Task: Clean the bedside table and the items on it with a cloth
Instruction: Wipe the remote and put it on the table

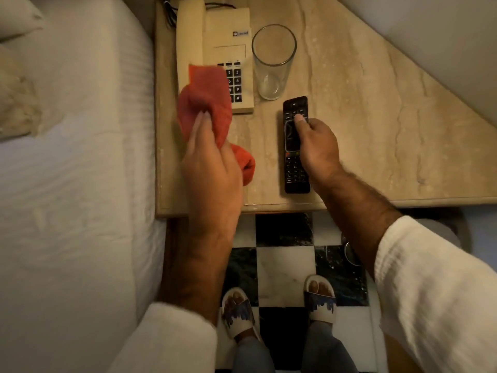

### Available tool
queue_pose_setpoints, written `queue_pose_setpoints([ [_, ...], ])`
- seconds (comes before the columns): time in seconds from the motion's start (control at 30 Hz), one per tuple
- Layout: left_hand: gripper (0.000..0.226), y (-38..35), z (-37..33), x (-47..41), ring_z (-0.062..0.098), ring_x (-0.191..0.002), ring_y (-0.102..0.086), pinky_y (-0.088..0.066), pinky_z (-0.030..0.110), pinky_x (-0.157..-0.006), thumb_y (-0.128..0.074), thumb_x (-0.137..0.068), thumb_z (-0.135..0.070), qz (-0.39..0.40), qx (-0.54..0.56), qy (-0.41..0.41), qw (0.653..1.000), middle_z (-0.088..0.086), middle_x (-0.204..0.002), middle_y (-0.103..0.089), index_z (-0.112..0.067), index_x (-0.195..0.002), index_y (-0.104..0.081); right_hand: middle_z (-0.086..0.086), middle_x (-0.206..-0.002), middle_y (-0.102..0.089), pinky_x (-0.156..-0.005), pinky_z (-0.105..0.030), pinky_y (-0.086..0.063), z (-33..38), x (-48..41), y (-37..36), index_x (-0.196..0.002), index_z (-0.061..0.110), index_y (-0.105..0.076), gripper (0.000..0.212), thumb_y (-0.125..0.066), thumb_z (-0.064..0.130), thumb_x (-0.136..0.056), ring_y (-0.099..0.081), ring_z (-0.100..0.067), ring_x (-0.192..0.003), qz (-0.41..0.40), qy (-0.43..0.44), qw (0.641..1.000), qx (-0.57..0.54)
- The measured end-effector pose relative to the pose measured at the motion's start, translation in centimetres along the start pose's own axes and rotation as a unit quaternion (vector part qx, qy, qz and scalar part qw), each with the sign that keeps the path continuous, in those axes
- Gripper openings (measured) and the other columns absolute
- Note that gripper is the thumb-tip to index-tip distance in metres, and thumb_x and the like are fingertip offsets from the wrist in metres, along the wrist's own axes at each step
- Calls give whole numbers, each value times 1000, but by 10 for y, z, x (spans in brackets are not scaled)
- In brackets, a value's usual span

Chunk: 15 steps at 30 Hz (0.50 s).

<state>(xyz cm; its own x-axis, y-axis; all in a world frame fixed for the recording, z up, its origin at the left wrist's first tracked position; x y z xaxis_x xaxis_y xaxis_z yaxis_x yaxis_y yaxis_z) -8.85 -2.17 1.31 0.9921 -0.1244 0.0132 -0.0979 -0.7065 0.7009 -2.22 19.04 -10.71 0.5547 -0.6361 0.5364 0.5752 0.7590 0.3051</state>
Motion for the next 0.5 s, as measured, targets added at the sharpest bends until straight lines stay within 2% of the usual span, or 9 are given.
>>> queue_pose_setpoints([
  [0.03,47,-12,0,-8,23,-148,-47,-39,37,-123,-48,-109,-11,1,-36,-7,999,9,-157,-53,-9,-155,-47,-8,-99,-72,-87,-44,-58,3,-1,-1,-104,8,-70,40,-49,41,-109,-71,-29,-96,-7,11,999,34],
  [0.1,54,-43,4,-18,28,-160,-24,-23,40,-132,-45,-107,-8,39,-99,-24,994,13,-169,-34,-4,-160,-36,-5,-94,-72,-84,-39,-57,8,-3,-2,-102,7,-72,41,-51,42,-108,-71,-27,-95,-27,35,996,74],
  [0.17,59,-73,13,-18,28,-163,-14,-20,44,-132,-46,-105,-11,88,-162,-53,981,11,-173,-25,-5,-162,-30,-2,-89,-71,-81,-35,-56,11,-6,-1,-100,8,-74,38,-55,41,-107,-72,-25,-92,-47,53,994,86],
  [0.23,64,-95,24,-13,27,-163,-12,-20,48,-132,-47,-103,-16,122,-213,-74,967,10,-174,-21,-6,-164,-26,-3,-98,-73,-84,-32,-57,13,-8,2,-109,9,-73,34,-58,38,-106,-71,-22,-95,-67,66,992,87],
  [0.33,70,-112,38,-5,27,-163,-10,-14,49,-131,-50,-104,-28,132,-274,-93,948,9,-175,-17,-9,-165,-22,-4,-114,-73,-81,-21,-48,20,-7,2,-128,10,-65,32,-61,33,-105,-67,-15,-99,-91,97,986,96],
  [0.43,74,-119,43,-2,27,-164,-8,-12,52,-131,-51,-103,-35,123,-304,-107,939,8,-176,-15,-10,-166,-20,-6,-122,-67,-72,-3,-36,25,-5,1,-130,8,-62,33,-63,28,-104,-58,-11,-101,-110,137,974,140],
  [0.5,75,-123,44,-4,27,-164,-8,-13,53,-131,-50,-102,-38,121,-320,-111,933,8,-176,-13,-10,-166,-20,-8,-126,-60,-72,5,-35,25,-3,-1,-130,7,-61,34,-65,27,-103,-51,-8,-101,-115,150,968,164],
])
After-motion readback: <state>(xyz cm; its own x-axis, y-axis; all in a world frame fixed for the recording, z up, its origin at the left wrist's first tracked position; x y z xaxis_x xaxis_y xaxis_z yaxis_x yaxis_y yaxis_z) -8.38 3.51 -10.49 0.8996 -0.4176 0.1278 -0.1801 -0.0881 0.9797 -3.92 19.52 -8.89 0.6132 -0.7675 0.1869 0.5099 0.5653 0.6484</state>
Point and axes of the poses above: each hand's wrist, its own x-axis away from the middle knuckle, its own y-axis out of the back of the hand, z = x × y, the point moved 10 cm from there along -x, towards the middle knuckle
